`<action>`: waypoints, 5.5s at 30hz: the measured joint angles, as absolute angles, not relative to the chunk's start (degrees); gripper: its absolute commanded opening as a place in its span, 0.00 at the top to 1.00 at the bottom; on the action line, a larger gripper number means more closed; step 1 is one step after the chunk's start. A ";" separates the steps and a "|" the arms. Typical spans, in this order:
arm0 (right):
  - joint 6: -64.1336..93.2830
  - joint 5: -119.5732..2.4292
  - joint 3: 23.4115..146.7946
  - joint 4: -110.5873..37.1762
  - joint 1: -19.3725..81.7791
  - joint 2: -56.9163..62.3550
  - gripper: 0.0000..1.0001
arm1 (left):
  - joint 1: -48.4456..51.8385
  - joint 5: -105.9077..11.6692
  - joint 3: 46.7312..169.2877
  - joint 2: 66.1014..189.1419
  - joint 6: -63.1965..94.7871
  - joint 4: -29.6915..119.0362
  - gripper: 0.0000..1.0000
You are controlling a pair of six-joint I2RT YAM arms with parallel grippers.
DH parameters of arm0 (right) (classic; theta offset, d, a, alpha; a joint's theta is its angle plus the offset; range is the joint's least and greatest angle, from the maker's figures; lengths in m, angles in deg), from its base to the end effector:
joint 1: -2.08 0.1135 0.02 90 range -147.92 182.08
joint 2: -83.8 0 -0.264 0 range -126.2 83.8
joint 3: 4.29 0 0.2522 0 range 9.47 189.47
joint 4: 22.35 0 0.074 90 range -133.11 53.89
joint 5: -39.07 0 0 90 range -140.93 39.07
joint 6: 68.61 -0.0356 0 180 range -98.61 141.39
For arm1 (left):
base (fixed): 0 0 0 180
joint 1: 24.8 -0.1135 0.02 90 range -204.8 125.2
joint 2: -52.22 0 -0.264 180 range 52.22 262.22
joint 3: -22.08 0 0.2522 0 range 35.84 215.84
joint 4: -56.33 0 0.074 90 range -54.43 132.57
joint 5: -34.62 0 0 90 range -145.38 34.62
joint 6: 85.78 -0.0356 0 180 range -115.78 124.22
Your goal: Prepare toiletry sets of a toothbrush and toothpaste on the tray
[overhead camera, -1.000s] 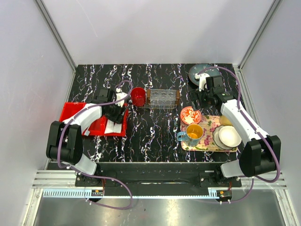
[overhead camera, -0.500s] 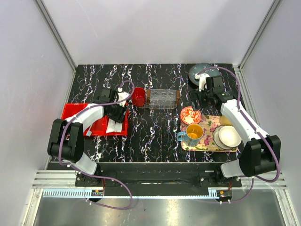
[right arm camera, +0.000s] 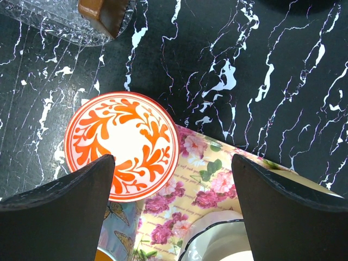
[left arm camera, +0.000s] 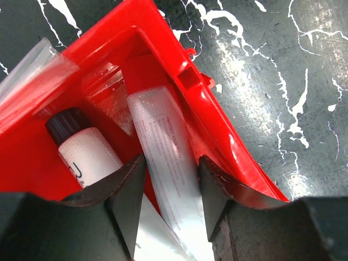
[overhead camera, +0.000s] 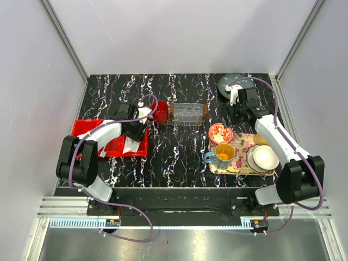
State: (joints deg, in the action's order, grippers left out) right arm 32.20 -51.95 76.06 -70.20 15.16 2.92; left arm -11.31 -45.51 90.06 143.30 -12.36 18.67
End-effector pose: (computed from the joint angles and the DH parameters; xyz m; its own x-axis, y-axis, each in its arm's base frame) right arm 0.2951 0.0692 0.2899 -0.6707 -0.3483 -0.6549 -0.3701 0.9223 -0.1115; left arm 0.3003 -0.0783 0.1833 -0.7244 0.4629 -0.5108 0.5404 0.8414 -0.0040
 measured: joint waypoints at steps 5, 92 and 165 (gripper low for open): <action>32.20 -51.93 76.06 -70.20 15.16 2.50 0.07 | -11.28 -45.86 90.06 143.46 -12.84 18.73 0.65; 12.15 -78.63 112.58 -52.67 41.91 -15.62 0.13 | -11.24 -33.43 104.48 122.80 36.18 44.00 1.00; 42.51 -83.86 140.14 -110.48 41.06 -25.10 1.00 | 2.73 -30.91 129.42 116.25 -56.67 -10.18 0.05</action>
State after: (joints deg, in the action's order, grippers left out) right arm 42.51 -83.86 140.14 -110.48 41.06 -25.10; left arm 2.73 -30.91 129.42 116.25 -56.67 -10.18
